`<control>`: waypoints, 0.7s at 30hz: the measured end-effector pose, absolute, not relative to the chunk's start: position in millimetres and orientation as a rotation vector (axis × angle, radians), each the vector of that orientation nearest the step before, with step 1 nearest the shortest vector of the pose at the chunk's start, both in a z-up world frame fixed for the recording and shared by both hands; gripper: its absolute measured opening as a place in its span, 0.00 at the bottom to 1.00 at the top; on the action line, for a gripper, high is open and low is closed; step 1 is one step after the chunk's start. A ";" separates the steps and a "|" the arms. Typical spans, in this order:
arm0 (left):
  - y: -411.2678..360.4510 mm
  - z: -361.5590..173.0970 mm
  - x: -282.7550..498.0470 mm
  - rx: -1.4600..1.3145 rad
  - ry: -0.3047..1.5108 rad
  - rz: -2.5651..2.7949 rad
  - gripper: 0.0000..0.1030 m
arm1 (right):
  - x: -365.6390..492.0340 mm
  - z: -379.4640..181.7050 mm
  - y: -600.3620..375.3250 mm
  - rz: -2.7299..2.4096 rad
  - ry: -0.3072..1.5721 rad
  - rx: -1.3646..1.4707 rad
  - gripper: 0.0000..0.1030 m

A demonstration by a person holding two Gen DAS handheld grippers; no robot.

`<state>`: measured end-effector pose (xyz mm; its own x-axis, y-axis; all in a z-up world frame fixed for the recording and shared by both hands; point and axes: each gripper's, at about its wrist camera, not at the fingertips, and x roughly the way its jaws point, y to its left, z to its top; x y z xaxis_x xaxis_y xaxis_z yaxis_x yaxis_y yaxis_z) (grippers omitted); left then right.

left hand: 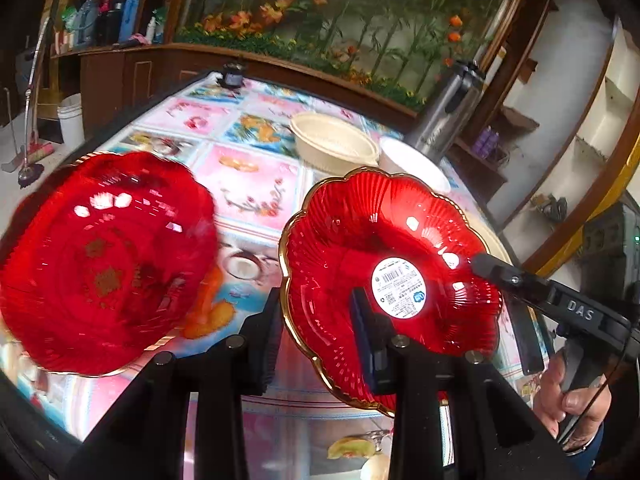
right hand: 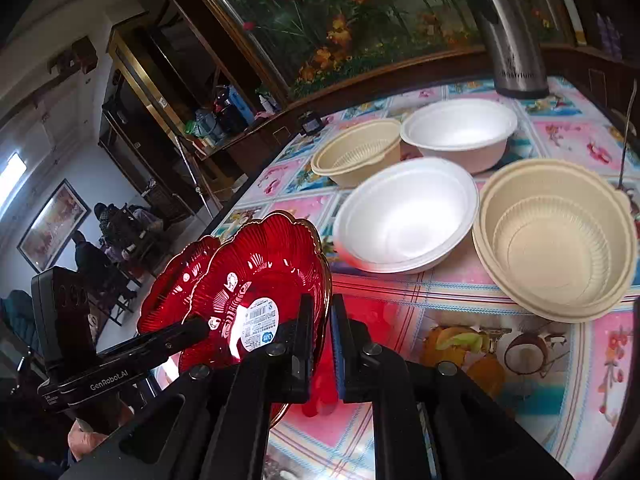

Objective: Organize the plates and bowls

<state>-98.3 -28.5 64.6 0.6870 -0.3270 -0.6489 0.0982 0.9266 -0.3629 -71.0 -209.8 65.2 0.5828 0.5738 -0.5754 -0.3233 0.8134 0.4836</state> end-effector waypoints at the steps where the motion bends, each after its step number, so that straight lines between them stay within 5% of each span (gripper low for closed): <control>1: -22.3 67.5 -100.9 -0.322 0.771 -0.238 0.30 | -72.7 70.3 -205.2 0.542 0.783 0.338 0.10; 11: 78.7 92.5 -123.0 -0.403 0.670 -0.049 0.30 | -55.8 91.3 -101.1 0.667 0.812 0.259 0.10; 21: 151.0 60.4 -109.1 -0.495 0.709 0.077 0.30 | -22.5 57.2 2.0 0.700 0.901 0.169 0.10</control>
<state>-109.1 151.0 60.4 0.7612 -0.0972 -0.6412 -0.2320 0.8824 -0.4092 -22.5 2.0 57.2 0.4178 0.6228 -0.6615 -0.4866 0.7683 0.4159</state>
